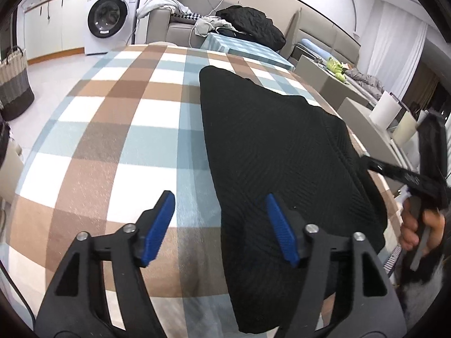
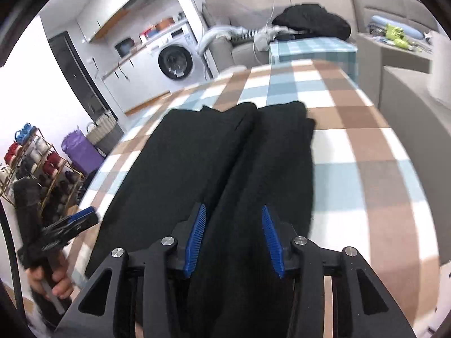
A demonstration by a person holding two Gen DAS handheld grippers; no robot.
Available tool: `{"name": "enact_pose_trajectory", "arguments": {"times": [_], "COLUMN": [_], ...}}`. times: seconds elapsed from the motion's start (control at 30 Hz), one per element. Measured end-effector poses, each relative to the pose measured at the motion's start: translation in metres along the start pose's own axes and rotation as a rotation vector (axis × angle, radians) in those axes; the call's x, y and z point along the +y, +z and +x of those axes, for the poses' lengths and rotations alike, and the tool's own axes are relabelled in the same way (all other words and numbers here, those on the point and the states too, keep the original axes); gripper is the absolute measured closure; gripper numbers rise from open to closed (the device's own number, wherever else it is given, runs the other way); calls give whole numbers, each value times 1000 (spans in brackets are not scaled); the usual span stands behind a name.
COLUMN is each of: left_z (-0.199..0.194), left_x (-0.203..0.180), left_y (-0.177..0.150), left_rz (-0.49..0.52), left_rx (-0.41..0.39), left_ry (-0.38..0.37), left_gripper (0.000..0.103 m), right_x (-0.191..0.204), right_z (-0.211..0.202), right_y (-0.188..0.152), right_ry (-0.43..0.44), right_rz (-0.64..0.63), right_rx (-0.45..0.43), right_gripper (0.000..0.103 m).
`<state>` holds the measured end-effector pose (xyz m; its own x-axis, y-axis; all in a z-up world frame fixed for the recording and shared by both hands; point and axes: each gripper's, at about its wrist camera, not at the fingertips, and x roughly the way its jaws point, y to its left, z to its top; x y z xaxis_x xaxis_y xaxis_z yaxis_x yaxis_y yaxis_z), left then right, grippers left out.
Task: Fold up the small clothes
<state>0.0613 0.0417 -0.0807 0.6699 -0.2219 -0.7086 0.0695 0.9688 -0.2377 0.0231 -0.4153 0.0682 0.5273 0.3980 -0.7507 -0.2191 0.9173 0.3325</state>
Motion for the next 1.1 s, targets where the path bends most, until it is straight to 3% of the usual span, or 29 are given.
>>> {"name": "enact_pose_trajectory", "arguments": {"times": [0.23,0.27,0.33,0.43,0.57,0.7,0.8,0.93,1.1], "left_z": [12,13,14,13,13,19,21,23,27], "left_x": [-1,-1,-2,-3,-5,-7,-8,-12,-15], "left_y": [11,12,14,16,15,11,9,7,6], "left_rz": [5,3,2,1,16,17,23,32,45], "left_rx": [6,5,4,0,-9,14,20,25,33], "left_ry": [22,21,17,14,22,30,33,28,25], "left_gripper": [34,34,34,34,34,34,34,34,34], "right_x": [-8,-5,4,22,24,-7,-25,-26,-30], "right_z": [60,63,62,33,-1,26,40,33,43], "right_y": [35,38,43,50,56,49,38,26,34], "right_ry": [90,82,91,84,35,-74,-29,40,50], "right_rz": [65,55,14,-67,-68,9,72,78,87], "right_rx": [109,102,86,-59,-142,-13,61,64,70], "right_gripper": [63,68,92,94,94,92,88,79,78]}}
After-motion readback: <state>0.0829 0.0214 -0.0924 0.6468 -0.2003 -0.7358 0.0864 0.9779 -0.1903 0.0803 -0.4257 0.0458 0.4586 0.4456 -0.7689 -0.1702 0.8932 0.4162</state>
